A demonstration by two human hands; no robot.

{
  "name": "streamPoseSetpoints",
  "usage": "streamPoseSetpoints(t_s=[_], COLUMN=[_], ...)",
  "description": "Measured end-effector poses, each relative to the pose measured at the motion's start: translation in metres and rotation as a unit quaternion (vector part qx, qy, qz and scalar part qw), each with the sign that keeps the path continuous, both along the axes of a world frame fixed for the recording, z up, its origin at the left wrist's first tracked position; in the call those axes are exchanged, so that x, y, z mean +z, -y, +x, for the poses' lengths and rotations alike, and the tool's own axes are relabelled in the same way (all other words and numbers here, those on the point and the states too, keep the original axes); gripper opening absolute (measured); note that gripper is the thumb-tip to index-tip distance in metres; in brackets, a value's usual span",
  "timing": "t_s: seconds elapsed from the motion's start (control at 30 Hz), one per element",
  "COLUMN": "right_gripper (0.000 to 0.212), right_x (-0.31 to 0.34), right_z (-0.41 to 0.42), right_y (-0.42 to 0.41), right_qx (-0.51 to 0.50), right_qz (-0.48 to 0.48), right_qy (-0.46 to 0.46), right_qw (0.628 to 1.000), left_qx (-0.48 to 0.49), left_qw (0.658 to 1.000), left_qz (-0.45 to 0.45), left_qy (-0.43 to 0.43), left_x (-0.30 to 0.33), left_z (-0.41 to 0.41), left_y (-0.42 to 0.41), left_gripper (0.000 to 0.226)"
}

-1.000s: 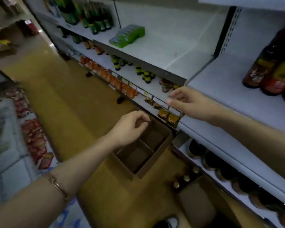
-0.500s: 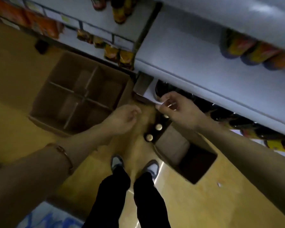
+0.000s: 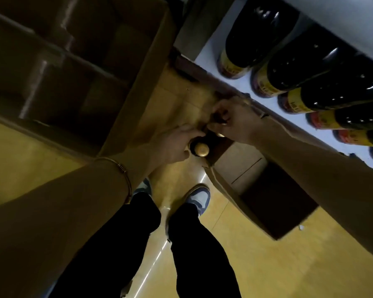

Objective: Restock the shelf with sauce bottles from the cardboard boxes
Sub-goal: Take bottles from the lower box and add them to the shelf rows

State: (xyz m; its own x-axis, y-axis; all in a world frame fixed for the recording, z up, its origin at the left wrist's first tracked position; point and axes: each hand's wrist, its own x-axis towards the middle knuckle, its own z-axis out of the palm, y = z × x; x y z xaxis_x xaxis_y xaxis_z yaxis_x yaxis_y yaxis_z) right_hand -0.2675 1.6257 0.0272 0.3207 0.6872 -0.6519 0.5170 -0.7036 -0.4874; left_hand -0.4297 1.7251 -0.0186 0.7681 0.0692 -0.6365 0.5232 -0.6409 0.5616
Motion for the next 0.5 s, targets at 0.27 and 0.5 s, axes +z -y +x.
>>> streamPoseSetpoints(t_s=[0.27, 0.5], right_gripper=[0.059, 0.070], right_x=[-0.066, -0.097], right_z=[-0.006, -0.003], right_y=[0.029, 0.023], right_qx=[0.063, 0.085], right_qz=[-0.108, -0.114], right_qy=[0.043, 0.063], right_qw=[0.991, 0.988], left_qx=[-0.044, 0.068], left_qw=[0.999, 0.997], left_qz=[0.020, 0.004], left_qy=[-0.019, 0.027], left_x=[-0.075, -0.140], left_z=[-0.003, 0.000], left_y=[0.017, 0.043], left_gripper=[0.086, 0.075])
